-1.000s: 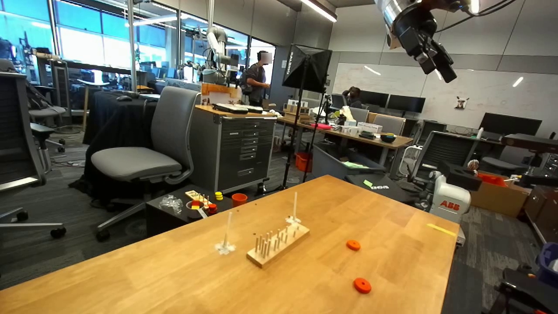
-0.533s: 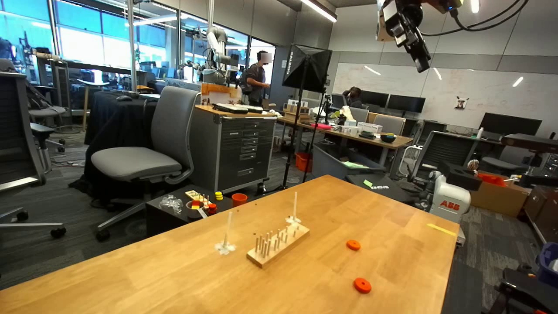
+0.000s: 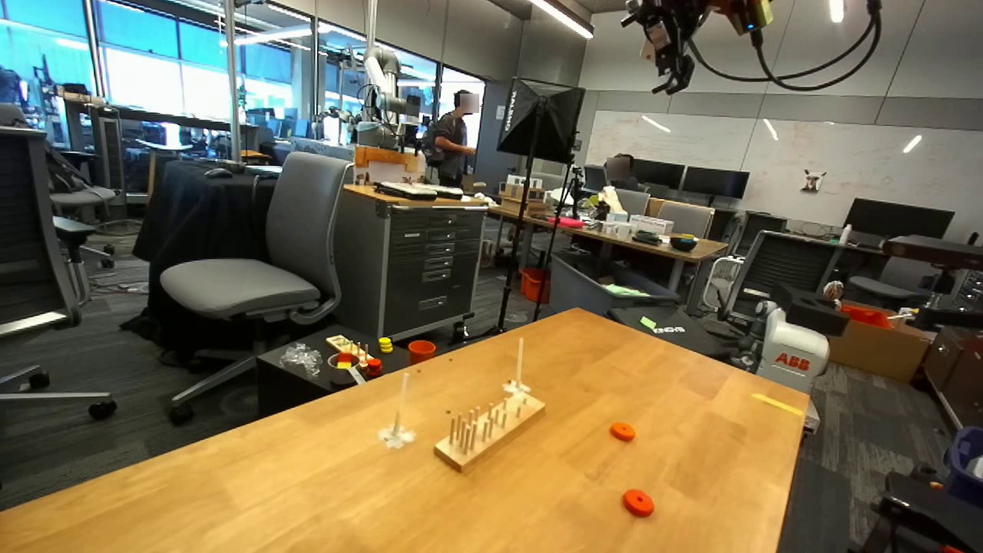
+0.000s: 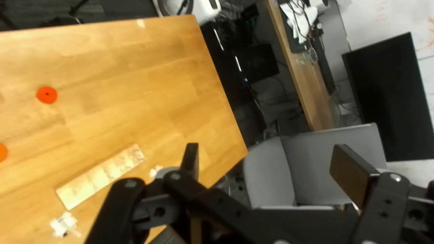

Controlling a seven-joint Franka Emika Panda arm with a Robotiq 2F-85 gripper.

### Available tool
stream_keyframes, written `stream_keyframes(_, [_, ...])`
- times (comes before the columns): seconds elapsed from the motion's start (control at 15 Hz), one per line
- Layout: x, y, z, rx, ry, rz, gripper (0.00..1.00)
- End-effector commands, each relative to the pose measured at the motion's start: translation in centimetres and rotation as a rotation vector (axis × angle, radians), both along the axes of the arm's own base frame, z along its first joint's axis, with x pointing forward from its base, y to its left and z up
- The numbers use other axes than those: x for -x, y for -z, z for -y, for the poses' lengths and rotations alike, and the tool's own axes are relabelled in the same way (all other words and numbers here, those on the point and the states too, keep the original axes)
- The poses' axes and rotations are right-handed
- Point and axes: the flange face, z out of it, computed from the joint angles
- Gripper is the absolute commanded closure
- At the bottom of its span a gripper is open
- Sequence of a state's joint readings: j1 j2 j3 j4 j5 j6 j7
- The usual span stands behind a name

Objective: Pick up the orange ring on the right and place it on the wooden stand

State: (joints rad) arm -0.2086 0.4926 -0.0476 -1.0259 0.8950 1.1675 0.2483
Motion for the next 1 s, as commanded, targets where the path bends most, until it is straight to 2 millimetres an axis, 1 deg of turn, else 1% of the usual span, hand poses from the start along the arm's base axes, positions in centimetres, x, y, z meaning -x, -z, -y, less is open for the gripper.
stream_keyframes(0.0, [-3.2, -1.3, 3.8, -0.069, 0.126, 0.148, 0.0])
stream_keyframes(0.13, [-3.9, -2.3, 5.9, -0.028, 0.17, 0.253, 0.0])
stream_keyframes(0.27, [-4.2, -3.9, 8.0, 0.0, 0.227, 0.344, 0.0])
stream_keyframes(0.4, [-4.3, -6.0, 10.2, -0.019, 0.333, 0.406, 0.0])
stream_keyframes(0.53, [-4.2, -7.6, 12.0, 0.05, 0.378, 0.508, 0.0])
stream_keyframes(0.6, [-4.2, -8.2, 13.1, 0.079, 0.402, 0.55, 0.0])
stream_keyframes(0.87, [-4.4, -9.6, 15.9, 0.206, 0.468, 0.703, 0.0])
stream_keyframes(0.93, [-4.4, -9.7, 16.5, 0.246, 0.478, 0.736, 0.25])
